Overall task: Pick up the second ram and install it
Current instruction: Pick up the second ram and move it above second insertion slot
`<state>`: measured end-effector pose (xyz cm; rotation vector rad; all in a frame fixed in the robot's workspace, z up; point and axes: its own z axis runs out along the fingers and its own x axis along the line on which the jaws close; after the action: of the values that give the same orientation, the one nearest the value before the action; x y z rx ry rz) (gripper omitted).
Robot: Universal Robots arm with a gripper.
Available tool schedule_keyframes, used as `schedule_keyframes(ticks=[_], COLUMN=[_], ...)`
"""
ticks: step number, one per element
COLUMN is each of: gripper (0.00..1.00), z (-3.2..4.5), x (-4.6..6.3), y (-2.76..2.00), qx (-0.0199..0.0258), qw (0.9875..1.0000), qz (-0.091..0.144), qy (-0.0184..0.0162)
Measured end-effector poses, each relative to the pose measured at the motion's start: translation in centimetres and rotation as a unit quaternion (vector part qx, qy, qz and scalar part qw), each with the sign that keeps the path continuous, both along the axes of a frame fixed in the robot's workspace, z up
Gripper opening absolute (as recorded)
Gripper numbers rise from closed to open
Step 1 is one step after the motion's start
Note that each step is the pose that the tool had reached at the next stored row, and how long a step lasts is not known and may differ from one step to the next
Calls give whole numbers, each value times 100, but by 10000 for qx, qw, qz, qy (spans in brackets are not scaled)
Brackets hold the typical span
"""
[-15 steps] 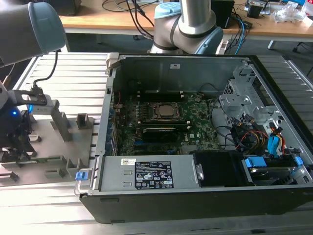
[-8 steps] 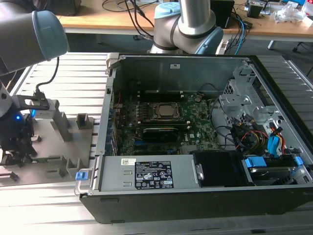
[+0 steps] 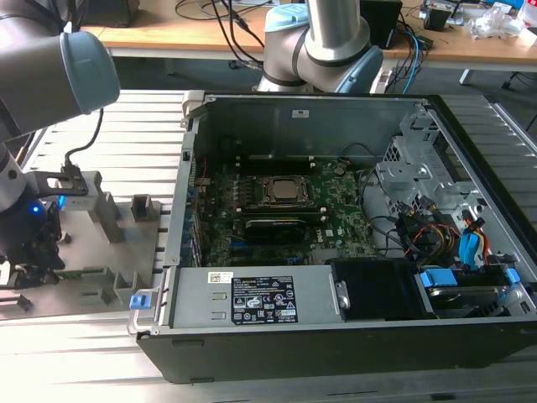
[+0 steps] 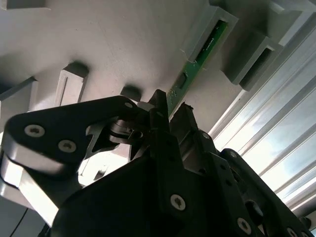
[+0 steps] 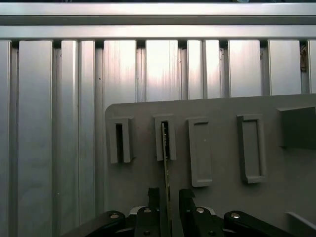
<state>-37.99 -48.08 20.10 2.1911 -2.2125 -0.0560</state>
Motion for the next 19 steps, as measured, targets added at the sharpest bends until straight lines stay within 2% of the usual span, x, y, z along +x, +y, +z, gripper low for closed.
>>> schedule_keyframes(ticks=[6, 8, 19], gripper=[29, 15, 14], z=[-4, -4, -4], x=[0, 0, 0], y=[-3, -3, -3], qx=[12, 16, 38], qw=[10000, 10000, 10000], qz=[0, 0, 0], qy=[1, 1, 1])
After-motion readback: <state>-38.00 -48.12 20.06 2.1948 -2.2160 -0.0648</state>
